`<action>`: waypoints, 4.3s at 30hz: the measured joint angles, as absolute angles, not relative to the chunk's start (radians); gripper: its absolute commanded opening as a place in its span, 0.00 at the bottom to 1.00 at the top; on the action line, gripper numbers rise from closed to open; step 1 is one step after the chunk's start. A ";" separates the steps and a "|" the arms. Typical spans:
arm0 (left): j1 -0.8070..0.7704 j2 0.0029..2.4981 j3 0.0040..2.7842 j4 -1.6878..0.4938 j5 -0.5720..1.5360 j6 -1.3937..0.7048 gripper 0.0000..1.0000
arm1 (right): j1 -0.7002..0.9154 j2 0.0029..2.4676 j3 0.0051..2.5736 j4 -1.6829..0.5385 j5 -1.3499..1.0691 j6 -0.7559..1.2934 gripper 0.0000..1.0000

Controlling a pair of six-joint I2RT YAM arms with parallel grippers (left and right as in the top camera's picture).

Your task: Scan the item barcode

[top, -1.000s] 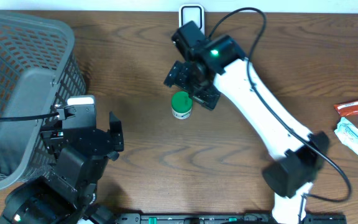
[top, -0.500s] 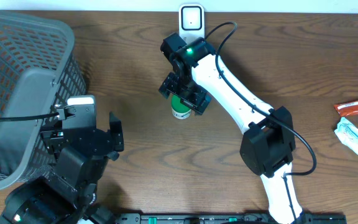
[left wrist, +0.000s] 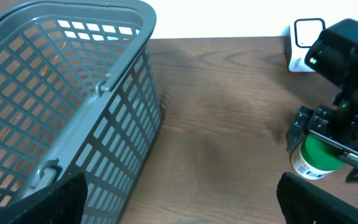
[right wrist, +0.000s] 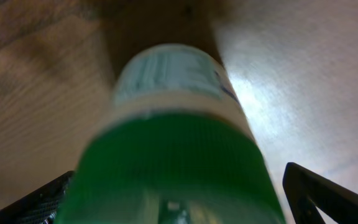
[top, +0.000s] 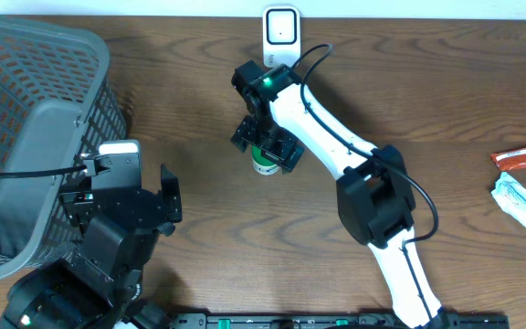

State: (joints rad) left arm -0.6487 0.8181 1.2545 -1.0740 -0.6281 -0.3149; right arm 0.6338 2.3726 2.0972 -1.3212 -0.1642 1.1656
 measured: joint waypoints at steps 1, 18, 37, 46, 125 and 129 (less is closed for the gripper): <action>-0.649 0.818 1.254 -1.074 -0.628 -0.315 0.98 | 0.634 2.379 2.097 -1.316 -0.164 1.164 0.98; -0.649 0.818 1.254 -1.074 -0.628 -0.315 0.98 | 0.639 2.441 2.107 -1.308 -0.125 1.151 0.69; -0.649 0.818 1.254 -1.074 -0.628 -0.315 0.98 | 0.639 2.442 2.109 -1.294 -0.081 0.555 0.56; -0.649 0.818 1.254 -1.074 -0.628 -0.315 0.98 | 0.638 2.441 2.119 -1.333 -0.068 0.395 0.54; -0.649 0.818 1.254 -1.074 -0.628 -0.315 0.98 | 0.465 2.500 2.032 -0.072 0.505 -0.243 0.44; -0.649 0.818 1.254 -1.074 -0.628 -0.315 0.98 | 0.467 2.416 2.027 -0.285 0.513 -0.238 0.43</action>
